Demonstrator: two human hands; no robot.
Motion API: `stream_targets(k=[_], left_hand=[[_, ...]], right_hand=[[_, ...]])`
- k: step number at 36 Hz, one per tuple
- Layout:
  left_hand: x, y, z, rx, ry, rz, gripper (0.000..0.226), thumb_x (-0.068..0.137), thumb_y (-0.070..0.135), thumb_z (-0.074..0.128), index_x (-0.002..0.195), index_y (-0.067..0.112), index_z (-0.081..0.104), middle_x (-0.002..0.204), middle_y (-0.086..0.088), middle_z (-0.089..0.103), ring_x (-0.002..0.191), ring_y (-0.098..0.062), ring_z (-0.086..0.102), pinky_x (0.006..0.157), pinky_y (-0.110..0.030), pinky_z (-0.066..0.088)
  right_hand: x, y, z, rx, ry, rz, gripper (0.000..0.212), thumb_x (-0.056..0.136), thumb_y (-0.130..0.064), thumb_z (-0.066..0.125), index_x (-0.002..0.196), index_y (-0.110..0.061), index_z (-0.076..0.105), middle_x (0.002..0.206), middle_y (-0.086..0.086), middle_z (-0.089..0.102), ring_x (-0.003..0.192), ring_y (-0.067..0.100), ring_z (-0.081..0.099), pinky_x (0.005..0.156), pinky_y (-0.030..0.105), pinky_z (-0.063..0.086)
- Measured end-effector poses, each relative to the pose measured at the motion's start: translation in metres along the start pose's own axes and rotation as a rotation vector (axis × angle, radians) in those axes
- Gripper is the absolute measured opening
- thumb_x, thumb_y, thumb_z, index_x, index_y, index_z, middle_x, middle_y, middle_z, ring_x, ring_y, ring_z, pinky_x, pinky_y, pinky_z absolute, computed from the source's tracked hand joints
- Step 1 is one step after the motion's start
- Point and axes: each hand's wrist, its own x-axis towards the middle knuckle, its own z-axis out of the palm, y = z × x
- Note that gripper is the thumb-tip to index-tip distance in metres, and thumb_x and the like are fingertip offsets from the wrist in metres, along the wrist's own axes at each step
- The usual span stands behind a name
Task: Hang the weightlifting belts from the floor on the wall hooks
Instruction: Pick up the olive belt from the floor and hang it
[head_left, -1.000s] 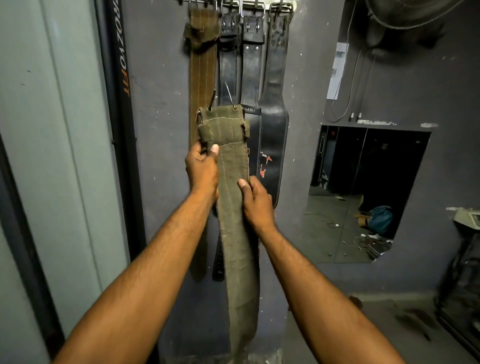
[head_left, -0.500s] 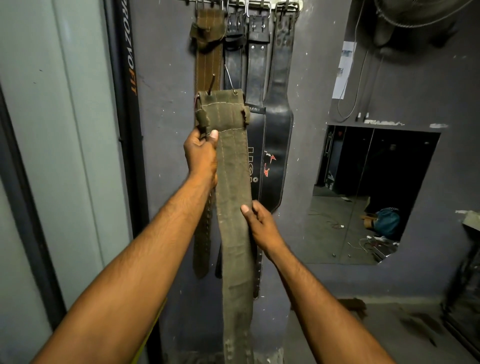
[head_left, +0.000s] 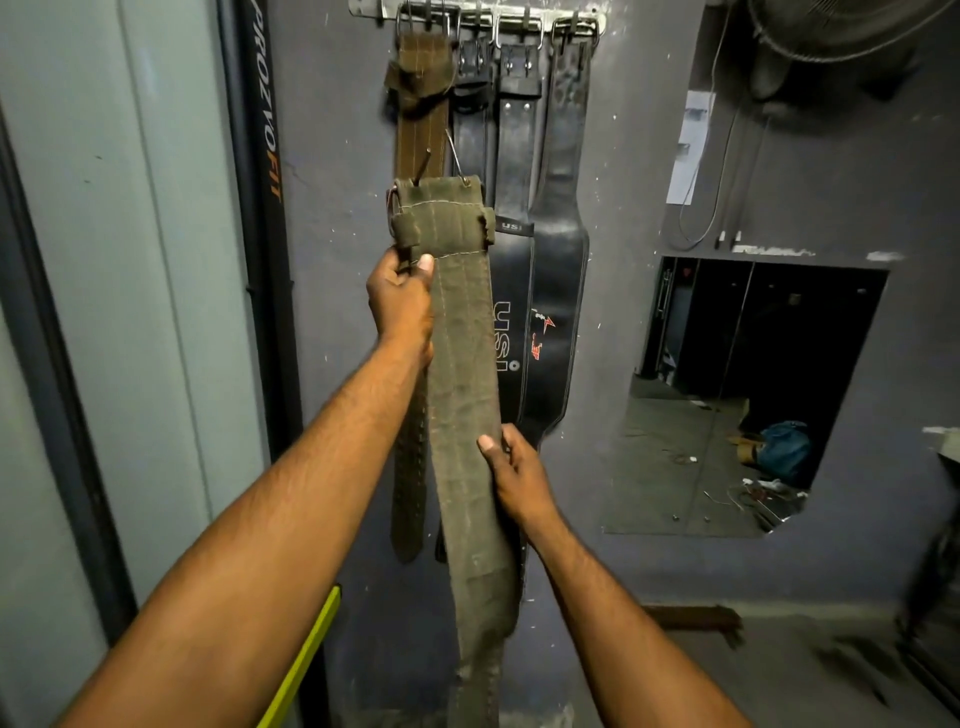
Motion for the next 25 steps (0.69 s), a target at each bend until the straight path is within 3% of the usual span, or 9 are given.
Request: stream_targets(k=[3, 6, 10, 14, 18, 20, 25], left_hand=[[0.002, 0.002, -0.002, -0.002, 0.0, 0.003, 0.022, 0.095, 0.013, 0.06, 0.114, 0.019, 0.069, 0.106, -0.003, 0.075, 0.1, -0.02, 0.072, 0.093, -0.049, 0.058], [0.004, 0.002, -0.004, 0.007, -0.006, 0.0, 0.022, 0.095, 0.013, 0.061, 0.114, 0.019, 0.069, 0.107, -0.003, 0.075, 0.101, -0.02, 0.072, 0.093, -0.049, 0.058], [-0.002, -0.003, -0.004, 0.021, -0.035, 0.0, 0.025, 0.095, 0.012, 0.06, 0.118, 0.017, 0.069, 0.107, -0.002, 0.076, 0.102, -0.02, 0.072, 0.094, -0.049, 0.057], [-0.001, -0.001, -0.005, 0.011, -0.043, -0.003, 0.025, 0.096, 0.012, 0.06, 0.119, 0.017, 0.068, 0.107, -0.001, 0.076, 0.102, -0.019, 0.072, 0.094, -0.048, 0.057], [0.002, 0.0, -0.011, 0.013, -0.069, -0.028, 0.021, 0.096, 0.016, 0.06, 0.113, 0.025, 0.069, 0.107, 0.0, 0.076, 0.102, -0.02, 0.072, 0.094, -0.051, 0.057], [-0.002, 0.0, -0.012, 0.014, -0.103, -0.05, 0.02, 0.097, 0.018, 0.059, 0.112, 0.028, 0.069, 0.109, -0.001, 0.075, 0.104, -0.021, 0.072, 0.093, -0.052, 0.057], [-0.017, -0.01, -0.008, 0.035, -0.174, -0.111, 0.021, 0.099, 0.02, 0.056, 0.117, 0.024, 0.068, 0.113, -0.004, 0.074, 0.105, -0.022, 0.071, 0.093, -0.051, 0.057]], right_hand=[[-0.006, 0.004, -0.004, -0.01, -0.116, 0.077, 0.031, 0.099, -0.04, 0.056, 0.124, -0.023, 0.058, 0.118, -0.005, 0.068, 0.107, 0.009, 0.067, 0.089, 0.031, 0.056], [-0.015, 0.015, -0.006, -0.029, -0.165, 0.111, 0.032, 0.099, -0.038, 0.056, 0.123, -0.018, 0.061, 0.117, 0.0, 0.07, 0.108, 0.014, 0.068, 0.097, 0.04, 0.056], [-0.028, 0.023, -0.002, 0.022, -0.224, 0.157, 0.021, 0.101, -0.032, 0.054, 0.118, -0.022, 0.061, 0.11, -0.005, 0.071, 0.1, 0.007, 0.07, 0.081, 0.022, 0.058], [-0.045, 0.055, -0.001, -0.067, -0.32, 0.244, 0.03, 0.097, -0.034, 0.06, 0.123, -0.02, 0.066, 0.12, -0.001, 0.072, 0.112, 0.012, 0.068, 0.1, 0.034, 0.054], [-0.046, 0.057, -0.006, -0.037, -0.308, 0.268, 0.032, 0.097, -0.033, 0.061, 0.12, -0.011, 0.068, 0.116, 0.005, 0.074, 0.108, 0.019, 0.07, 0.087, 0.023, 0.055], [-0.031, 0.039, -0.009, -0.023, -0.258, 0.237, 0.032, 0.095, -0.035, 0.063, 0.117, -0.012, 0.068, 0.113, 0.008, 0.074, 0.105, 0.029, 0.07, 0.086, 0.027, 0.054], [0.022, -0.047, -0.009, 0.146, -0.08, 0.026, 0.031, 0.096, -0.027, 0.063, 0.121, -0.009, 0.063, 0.119, 0.012, 0.071, 0.108, 0.024, 0.069, 0.094, 0.04, 0.056]])
